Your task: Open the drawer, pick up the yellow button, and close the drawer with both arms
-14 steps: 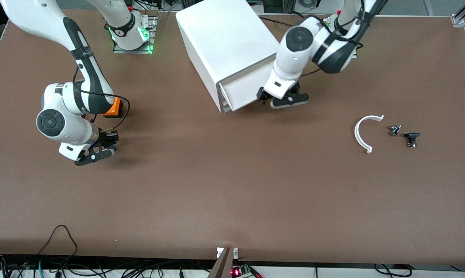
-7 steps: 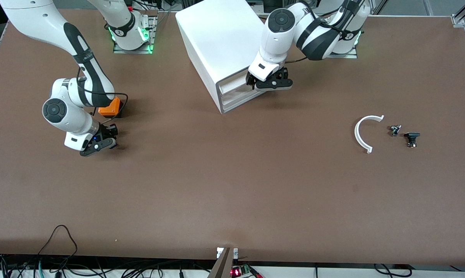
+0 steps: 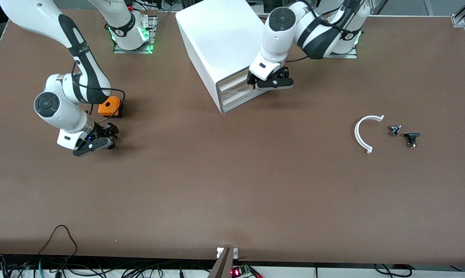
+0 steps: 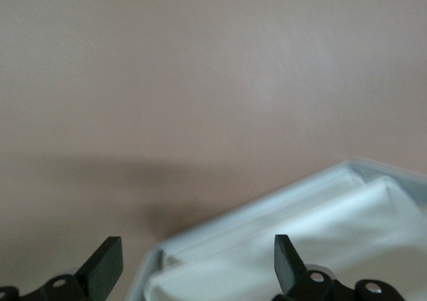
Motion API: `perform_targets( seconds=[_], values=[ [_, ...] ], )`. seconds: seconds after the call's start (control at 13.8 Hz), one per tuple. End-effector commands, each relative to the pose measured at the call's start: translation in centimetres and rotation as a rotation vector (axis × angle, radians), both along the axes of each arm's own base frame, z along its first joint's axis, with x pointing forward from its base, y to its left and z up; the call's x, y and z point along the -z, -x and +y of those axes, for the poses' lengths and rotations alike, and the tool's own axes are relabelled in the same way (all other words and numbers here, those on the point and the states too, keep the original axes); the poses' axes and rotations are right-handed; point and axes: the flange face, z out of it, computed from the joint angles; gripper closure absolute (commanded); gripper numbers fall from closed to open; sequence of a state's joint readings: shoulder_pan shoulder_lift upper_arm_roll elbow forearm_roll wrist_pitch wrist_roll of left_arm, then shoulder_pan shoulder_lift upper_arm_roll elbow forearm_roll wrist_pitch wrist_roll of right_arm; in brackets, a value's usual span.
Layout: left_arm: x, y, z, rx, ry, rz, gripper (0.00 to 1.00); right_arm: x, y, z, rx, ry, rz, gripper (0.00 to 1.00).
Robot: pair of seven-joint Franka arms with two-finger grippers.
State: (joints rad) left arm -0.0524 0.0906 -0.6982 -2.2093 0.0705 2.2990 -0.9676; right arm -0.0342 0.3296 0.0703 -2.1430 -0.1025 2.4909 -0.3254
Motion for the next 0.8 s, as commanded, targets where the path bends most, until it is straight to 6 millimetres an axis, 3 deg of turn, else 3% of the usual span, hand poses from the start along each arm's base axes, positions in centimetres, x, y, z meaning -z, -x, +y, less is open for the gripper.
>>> perform_targets(
  seconds=[0.0,0.22,0.58,0.73],
  values=[
    [-3.8,-7.6,7.6,-0.118,-0.036,-0.126,0.0,-5.5,-1.4,3.4,0.098,-0.017,-0.025,0.0],
    [-8.2,-13.2,15.1,-0.02,-0.049,-0.197,0.0,-12.2,-3.1,6.1,0.198,-0.007,0.006,0.0],
    [-17.9,-16.0,26.0,0.17,-0.161,-0.06,0.0,-27.8,-4.2,10.0,0.186,0.01,0.131,0.0],
    [-21.3,-16.1,31.0,0.223,-0.174,0.012,0.0,-31.6,-3.4,10.9,0.254,-0.043,0.16,0.0]
  ],
)
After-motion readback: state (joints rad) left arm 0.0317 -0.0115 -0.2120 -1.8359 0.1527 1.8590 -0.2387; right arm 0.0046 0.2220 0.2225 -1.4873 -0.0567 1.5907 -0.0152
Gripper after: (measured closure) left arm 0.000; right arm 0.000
